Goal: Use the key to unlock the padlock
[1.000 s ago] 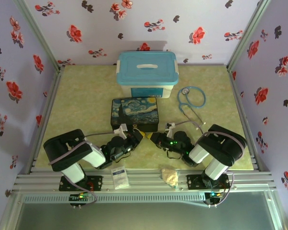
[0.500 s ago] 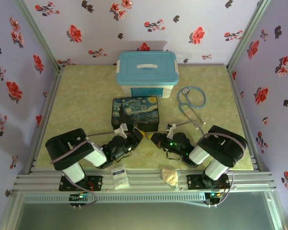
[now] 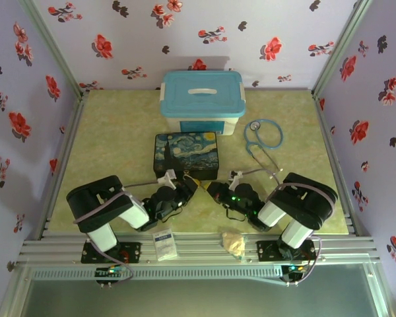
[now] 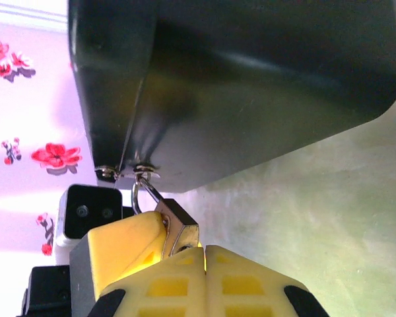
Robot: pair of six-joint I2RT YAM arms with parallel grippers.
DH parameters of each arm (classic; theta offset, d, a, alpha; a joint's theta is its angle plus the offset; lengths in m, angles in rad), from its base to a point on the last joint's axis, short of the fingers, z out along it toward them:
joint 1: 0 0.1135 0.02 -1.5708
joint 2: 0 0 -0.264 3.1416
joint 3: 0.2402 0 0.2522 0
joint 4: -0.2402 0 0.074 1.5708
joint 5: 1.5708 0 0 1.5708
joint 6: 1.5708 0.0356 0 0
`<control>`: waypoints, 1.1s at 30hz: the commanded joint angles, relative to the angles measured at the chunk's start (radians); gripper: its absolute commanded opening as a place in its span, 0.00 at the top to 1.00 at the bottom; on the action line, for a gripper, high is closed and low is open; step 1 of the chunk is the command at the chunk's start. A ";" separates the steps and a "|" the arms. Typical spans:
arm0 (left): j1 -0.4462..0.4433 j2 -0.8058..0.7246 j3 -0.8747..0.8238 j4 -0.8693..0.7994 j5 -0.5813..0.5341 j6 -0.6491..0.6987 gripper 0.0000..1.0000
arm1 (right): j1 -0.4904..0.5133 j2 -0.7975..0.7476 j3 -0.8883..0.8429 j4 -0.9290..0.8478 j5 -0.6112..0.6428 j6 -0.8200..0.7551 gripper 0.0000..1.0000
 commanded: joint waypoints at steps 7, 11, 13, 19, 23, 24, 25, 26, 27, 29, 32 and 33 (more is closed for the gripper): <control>-0.062 -0.047 0.060 0.068 0.110 -0.015 1.00 | 0.026 0.000 0.084 0.076 0.029 0.142 1.00; -0.063 -0.068 0.074 0.067 0.139 -0.020 1.00 | 0.025 0.034 0.081 0.076 0.064 0.139 1.00; -0.069 -0.059 0.072 0.068 0.136 -0.027 1.00 | 0.035 0.047 0.092 0.076 0.073 0.137 1.00; -0.061 -0.058 0.051 0.068 0.111 -0.008 1.00 | 0.067 0.071 0.123 0.076 0.080 0.114 1.00; -0.048 -0.062 0.032 0.067 0.109 -0.006 1.00 | 0.068 0.069 0.088 0.064 0.108 0.137 1.00; -0.047 -0.058 0.029 0.067 0.106 -0.002 1.00 | 0.069 0.083 0.084 0.076 0.106 0.174 1.00; -0.048 -0.053 0.029 0.068 0.106 -0.001 1.00 | 0.068 0.088 0.084 0.077 0.102 0.197 1.00; -0.046 -0.049 0.028 0.068 0.105 -0.002 1.00 | 0.071 0.087 0.087 0.077 0.097 0.206 1.00; -0.046 -0.045 0.028 0.068 0.103 -0.004 1.00 | 0.074 0.081 0.090 0.077 0.090 0.212 1.00; -0.047 -0.047 0.031 0.068 0.103 0.005 1.00 | 0.076 0.062 0.088 0.076 0.092 0.227 1.00; -0.047 -0.048 0.034 0.068 0.103 0.008 1.00 | 0.076 0.040 0.078 0.077 0.102 0.277 1.00; -0.048 -0.048 0.035 0.068 0.103 0.007 1.00 | 0.076 0.038 0.082 0.076 0.097 0.285 1.00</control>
